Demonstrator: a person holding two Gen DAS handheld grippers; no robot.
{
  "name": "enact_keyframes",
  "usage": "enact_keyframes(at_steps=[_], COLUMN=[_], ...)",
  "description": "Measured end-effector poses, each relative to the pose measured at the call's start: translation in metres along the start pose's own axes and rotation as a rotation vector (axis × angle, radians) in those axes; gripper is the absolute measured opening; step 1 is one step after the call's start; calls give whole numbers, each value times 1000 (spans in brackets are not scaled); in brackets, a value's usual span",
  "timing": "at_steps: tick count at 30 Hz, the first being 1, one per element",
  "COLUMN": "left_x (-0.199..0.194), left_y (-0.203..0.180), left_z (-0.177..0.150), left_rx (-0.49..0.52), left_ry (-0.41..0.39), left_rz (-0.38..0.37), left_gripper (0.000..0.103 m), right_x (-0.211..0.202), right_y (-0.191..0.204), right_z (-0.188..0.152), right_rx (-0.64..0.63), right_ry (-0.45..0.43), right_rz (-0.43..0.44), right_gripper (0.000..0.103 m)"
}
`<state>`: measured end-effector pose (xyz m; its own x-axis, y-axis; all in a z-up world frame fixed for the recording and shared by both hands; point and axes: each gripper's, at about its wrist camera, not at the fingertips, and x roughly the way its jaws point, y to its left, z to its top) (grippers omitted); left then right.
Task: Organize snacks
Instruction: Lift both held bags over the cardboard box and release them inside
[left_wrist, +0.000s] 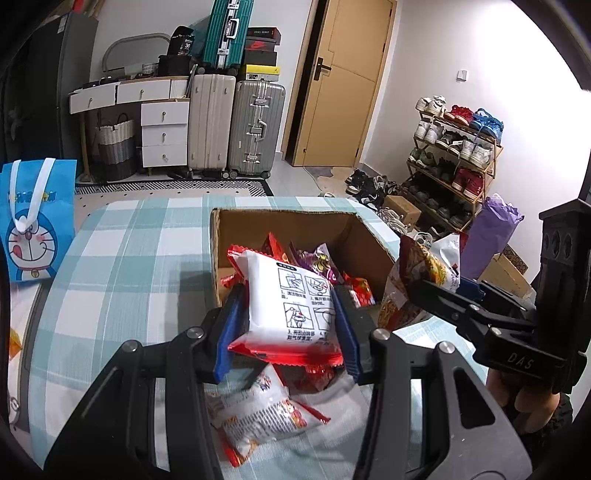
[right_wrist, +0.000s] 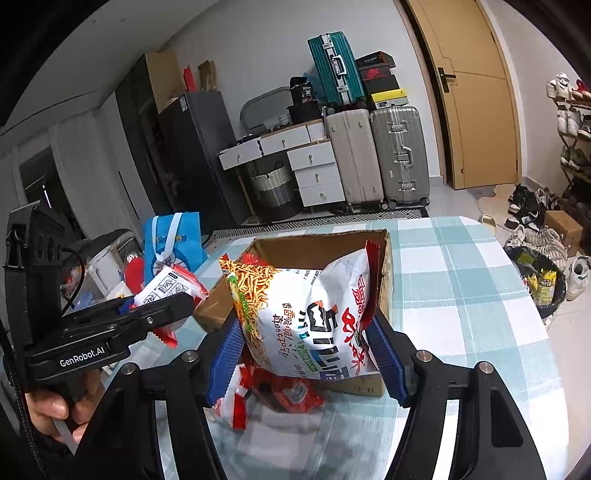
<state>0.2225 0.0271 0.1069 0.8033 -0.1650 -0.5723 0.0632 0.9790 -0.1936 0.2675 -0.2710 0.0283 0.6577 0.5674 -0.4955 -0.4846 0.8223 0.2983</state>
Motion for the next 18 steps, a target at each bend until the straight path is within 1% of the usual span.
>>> enact_keyframes(at_steps=[10,15,18], left_x=[17,28,34], left_y=[7,11,14], left_z=[17,23,23], left_rx=[-3,-10,-13], left_ry=[-3,4,10], left_rz=[15,22,20], left_gripper=[43,43,43], right_x=[17,27,35], right_y=[-6,-5,-6], right_z=[14,19,21], right_rx=[11,15,-2], right_ry=[-18,-25,-12], right_rz=[5,5,-17], right_gripper=[67,65,64])
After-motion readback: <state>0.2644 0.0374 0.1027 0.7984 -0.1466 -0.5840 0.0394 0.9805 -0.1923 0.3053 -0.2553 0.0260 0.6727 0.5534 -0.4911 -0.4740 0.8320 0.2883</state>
